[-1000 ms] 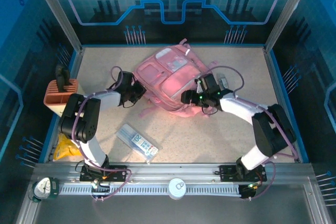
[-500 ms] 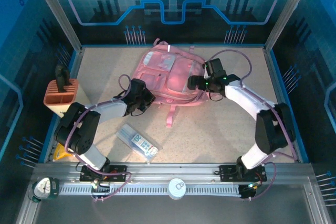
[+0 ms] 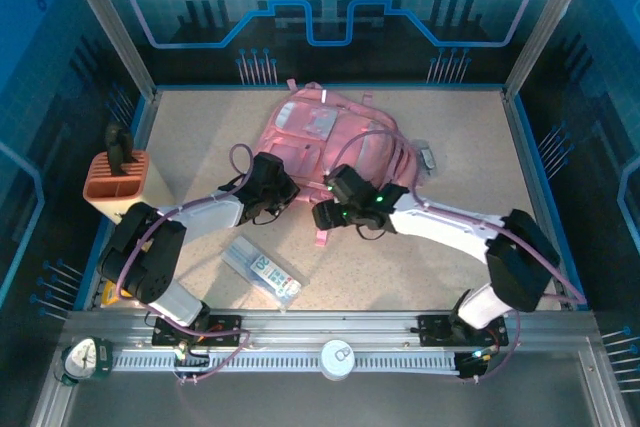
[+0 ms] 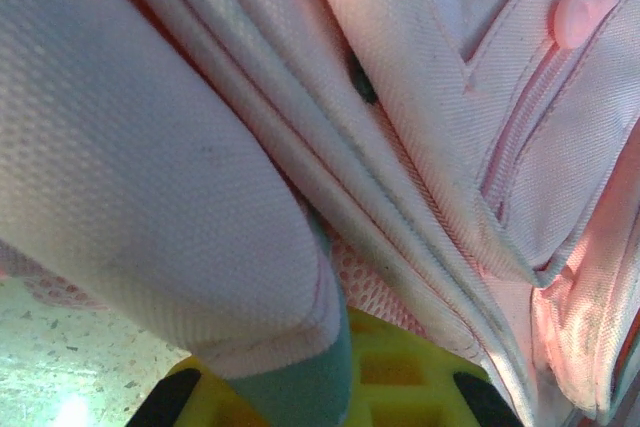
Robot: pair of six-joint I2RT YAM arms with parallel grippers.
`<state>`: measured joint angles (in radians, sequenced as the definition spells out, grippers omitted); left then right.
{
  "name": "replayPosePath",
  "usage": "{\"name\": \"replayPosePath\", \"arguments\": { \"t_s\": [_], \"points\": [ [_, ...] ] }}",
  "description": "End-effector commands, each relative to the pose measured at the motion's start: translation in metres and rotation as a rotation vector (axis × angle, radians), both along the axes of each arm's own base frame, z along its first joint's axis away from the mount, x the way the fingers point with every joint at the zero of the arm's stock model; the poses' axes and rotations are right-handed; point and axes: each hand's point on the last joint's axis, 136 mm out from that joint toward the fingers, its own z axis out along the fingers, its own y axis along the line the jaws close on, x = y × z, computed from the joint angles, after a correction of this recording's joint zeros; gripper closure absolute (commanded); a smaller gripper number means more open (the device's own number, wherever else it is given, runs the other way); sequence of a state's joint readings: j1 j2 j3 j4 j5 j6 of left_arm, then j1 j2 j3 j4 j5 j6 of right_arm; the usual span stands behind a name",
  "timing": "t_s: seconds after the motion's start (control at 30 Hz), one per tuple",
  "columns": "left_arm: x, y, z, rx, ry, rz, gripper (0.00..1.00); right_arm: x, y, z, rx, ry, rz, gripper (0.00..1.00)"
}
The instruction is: Pack books, pencil case, and school supplies into a backpack
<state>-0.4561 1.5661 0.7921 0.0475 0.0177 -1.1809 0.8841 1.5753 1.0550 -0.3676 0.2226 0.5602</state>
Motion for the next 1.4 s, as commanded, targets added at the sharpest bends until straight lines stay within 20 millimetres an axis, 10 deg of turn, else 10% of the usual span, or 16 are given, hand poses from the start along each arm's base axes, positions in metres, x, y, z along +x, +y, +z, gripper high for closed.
{"name": "replayPosePath", "arguments": {
  "t_s": [0.0,0.3,0.8,1.37],
  "points": [
    [0.005,-0.022,0.041,-0.084,-0.085,-0.056,1.00,0.013,0.038,0.001,0.051,-0.090,-0.012,0.33],
    [0.007,-0.026,0.049,-0.092,-0.098,-0.067,1.00,0.035,0.051,-0.029,0.043,-0.180,-0.125,0.50],
    [0.005,-0.033,0.057,-0.120,-0.114,-0.082,1.00,0.071,0.044,-0.024,-0.001,-0.382,-0.204,0.67],
    [0.014,-0.003,0.051,-0.024,-0.111,-0.026,1.00,0.041,0.006,-0.027,-0.034,-0.294,-0.250,1.00]
  ]
}}
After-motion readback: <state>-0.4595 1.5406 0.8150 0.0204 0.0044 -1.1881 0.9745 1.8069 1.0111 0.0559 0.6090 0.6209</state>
